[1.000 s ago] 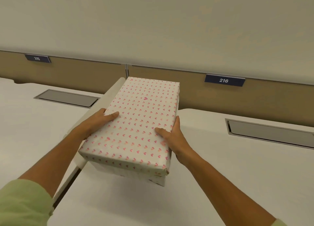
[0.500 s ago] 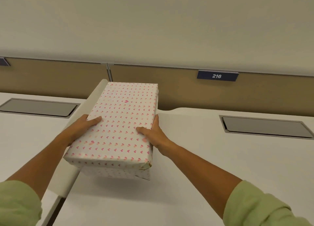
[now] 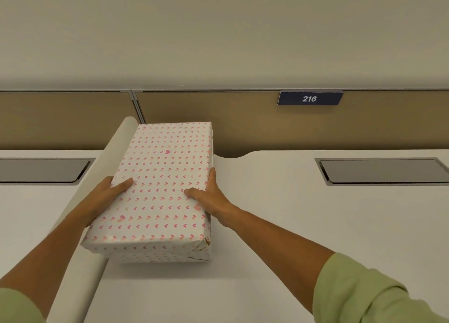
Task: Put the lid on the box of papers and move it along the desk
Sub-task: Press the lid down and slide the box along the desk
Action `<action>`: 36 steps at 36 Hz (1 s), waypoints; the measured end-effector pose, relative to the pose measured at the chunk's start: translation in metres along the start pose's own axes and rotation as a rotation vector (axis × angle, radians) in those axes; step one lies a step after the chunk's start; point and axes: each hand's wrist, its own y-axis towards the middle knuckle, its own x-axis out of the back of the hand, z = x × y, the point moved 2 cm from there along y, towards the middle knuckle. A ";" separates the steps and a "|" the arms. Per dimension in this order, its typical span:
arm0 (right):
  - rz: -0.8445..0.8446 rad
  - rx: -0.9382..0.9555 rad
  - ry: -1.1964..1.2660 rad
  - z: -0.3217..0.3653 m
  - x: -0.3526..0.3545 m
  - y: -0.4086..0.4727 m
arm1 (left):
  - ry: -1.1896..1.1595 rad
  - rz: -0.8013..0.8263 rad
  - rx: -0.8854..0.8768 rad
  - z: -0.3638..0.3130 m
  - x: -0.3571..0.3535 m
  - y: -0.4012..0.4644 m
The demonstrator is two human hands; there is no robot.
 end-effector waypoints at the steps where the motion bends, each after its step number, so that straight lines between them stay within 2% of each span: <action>1: -0.003 -0.003 -0.002 -0.001 0.000 0.002 | 0.008 -0.001 0.002 0.001 -0.001 0.002; 9: 0.011 -0.023 -0.008 -0.010 0.005 0.015 | 0.047 0.006 0.013 0.000 0.000 0.019; 20: 0.011 -0.025 -0.016 -0.008 0.006 0.021 | 0.181 -0.076 -0.036 -0.004 0.000 0.026; 31: -0.015 -0.025 0.019 -0.005 0.008 0.006 | 0.365 -0.328 -0.164 -0.022 -0.008 0.002; 36: -0.019 -0.013 -0.013 -0.005 0.009 -0.008 | 0.470 -0.360 -0.257 -0.030 -0.015 -0.015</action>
